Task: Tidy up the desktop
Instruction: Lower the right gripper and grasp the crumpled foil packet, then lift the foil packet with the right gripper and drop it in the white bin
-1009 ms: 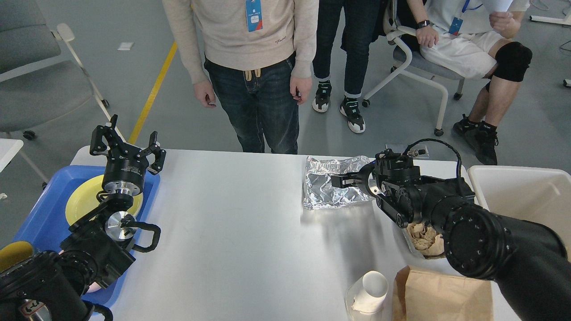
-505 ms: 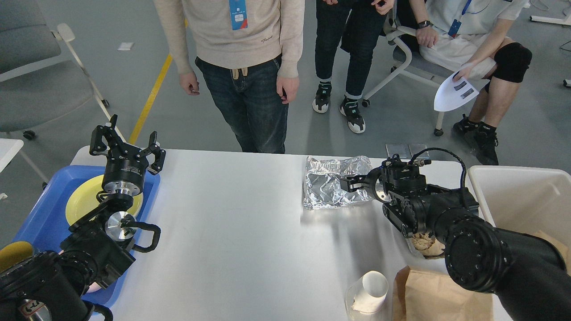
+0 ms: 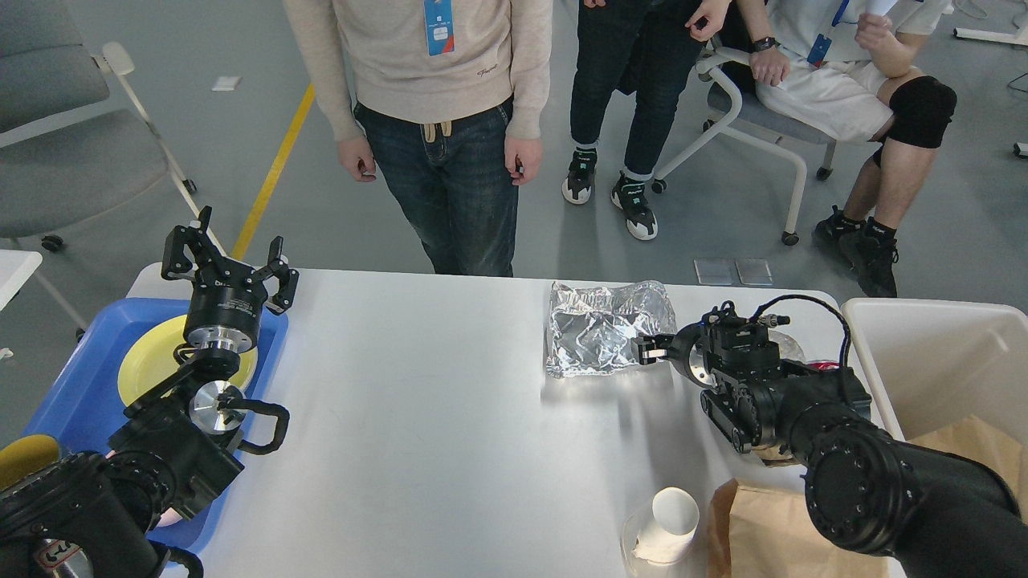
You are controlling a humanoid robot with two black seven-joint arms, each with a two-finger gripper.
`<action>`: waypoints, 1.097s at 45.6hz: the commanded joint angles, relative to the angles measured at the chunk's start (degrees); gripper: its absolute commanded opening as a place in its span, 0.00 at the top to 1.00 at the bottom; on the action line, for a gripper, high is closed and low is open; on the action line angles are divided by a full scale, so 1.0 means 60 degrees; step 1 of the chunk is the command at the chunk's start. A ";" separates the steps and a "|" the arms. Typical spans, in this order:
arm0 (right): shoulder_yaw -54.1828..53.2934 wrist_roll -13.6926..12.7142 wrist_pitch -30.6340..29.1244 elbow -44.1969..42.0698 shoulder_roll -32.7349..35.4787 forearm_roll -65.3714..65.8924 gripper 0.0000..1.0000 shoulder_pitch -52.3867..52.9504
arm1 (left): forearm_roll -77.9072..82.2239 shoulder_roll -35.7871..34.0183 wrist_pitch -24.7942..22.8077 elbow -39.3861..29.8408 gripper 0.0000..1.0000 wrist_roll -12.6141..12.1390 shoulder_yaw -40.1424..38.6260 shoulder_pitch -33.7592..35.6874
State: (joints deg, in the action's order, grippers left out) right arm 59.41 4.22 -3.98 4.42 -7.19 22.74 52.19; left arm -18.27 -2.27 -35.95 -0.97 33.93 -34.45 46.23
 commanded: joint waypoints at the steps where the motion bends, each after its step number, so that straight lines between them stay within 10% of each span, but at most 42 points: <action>1: 0.0000 0.0000 -0.0039 0.0039 -0.0003 0.0005 0.58 -0.0042 | -0.0001 0.0013 0.0001 0.0000 0.03 0.0000 0.0000 0.0000; 18: -0.0015 0.0029 -0.0171 0.0097 -0.0047 0.0005 1.00 -0.0027 | -0.0001 0.0013 0.0016 0.0000 0.03 0.0000 0.0000 0.0000; 50: -0.0146 0.0029 -0.0566 0.0419 -0.0106 -0.0025 1.00 0.0572 | -0.0001 -0.0002 0.0001 0.0000 0.03 0.0000 0.0000 0.0000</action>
State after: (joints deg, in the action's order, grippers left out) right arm 58.98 4.39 -6.48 5.38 -7.68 22.67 53.29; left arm -18.28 -2.27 -35.95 -0.97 33.93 -34.45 46.23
